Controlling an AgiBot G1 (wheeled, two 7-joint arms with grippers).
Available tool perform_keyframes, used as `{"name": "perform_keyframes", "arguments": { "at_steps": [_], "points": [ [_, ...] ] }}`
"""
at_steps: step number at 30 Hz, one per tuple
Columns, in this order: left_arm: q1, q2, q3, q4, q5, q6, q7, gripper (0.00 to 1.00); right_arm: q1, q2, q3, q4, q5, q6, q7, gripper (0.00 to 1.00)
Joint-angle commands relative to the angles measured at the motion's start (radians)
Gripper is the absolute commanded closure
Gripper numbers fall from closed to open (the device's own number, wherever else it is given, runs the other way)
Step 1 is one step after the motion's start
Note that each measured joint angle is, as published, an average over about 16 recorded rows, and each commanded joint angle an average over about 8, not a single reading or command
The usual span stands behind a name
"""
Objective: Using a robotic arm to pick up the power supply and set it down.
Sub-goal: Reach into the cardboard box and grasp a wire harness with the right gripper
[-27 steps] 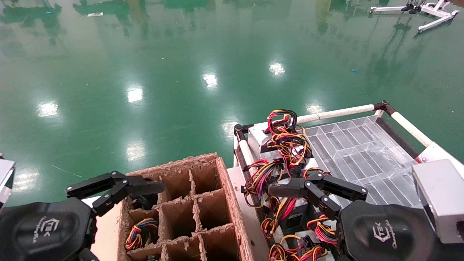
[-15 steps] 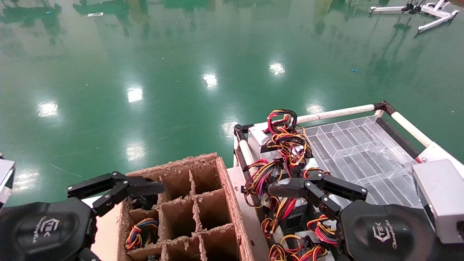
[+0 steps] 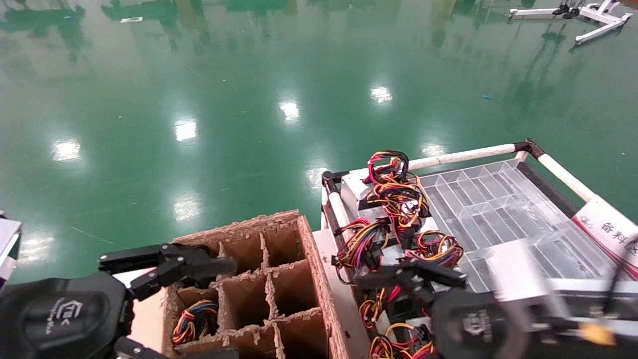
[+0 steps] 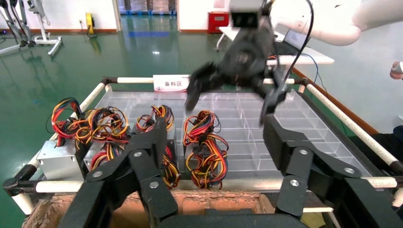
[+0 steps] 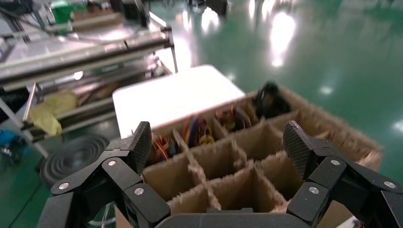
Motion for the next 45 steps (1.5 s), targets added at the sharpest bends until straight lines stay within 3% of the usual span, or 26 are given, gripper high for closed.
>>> {"name": "perform_keyframes", "arguments": {
  "at_steps": [1,14,24,28,31,36,37,39,45],
  "points": [
    [0.0,0.0,0.0,0.0,0.0,0.0,0.0,1.0,0.02,-0.023,-0.025,-0.018,-0.045,0.004,0.002,0.0],
    [0.0,0.0,0.0,0.0,0.0,0.0,0.0,1.0,0.132,-0.28,-0.165,-0.191,-0.237,0.032,-0.057,0.0],
    [0.0,0.0,0.0,0.0,0.0,0.0,0.0,1.0,0.195,-0.466,-0.236,-0.382,-0.314,0.034,-0.132,0.0],
    [0.0,0.0,0.0,0.0,0.0,0.0,0.0,0.95,0.216,-0.539,-0.258,-0.472,-0.335,0.037,-0.173,0.0],
    [0.0,0.0,0.0,0.0,0.0,0.0,0.0,0.76,0.231,-0.585,-0.273,-0.537,-0.351,0.038,-0.202,0.23],
    [0.0,0.0,0.0,0.0,0.0,0.0,0.0,0.2,0.254,-0.636,-0.3,-0.623,-0.362,0.034,-0.242,0.86],
    [0.0,0.0,0.0,0.0,0.0,0.0,0.0,0.12,0.257,-0.642,-0.307,-0.635,-0.361,0.035,-0.247,0.93],
    [0.0,0.0,0.0,0.0,0.0,0.0,0.0,0.01,0.261,-0.65,-0.323,-0.651,-0.357,0.037,-0.253,1.0],
    [0.0,0.0,0.0,0.0,0.0,0.0,0.0,0.0,0.262,-0.657,-0.384,-0.661,-0.322,0.055,-0.252,1.0]
  ]
}}
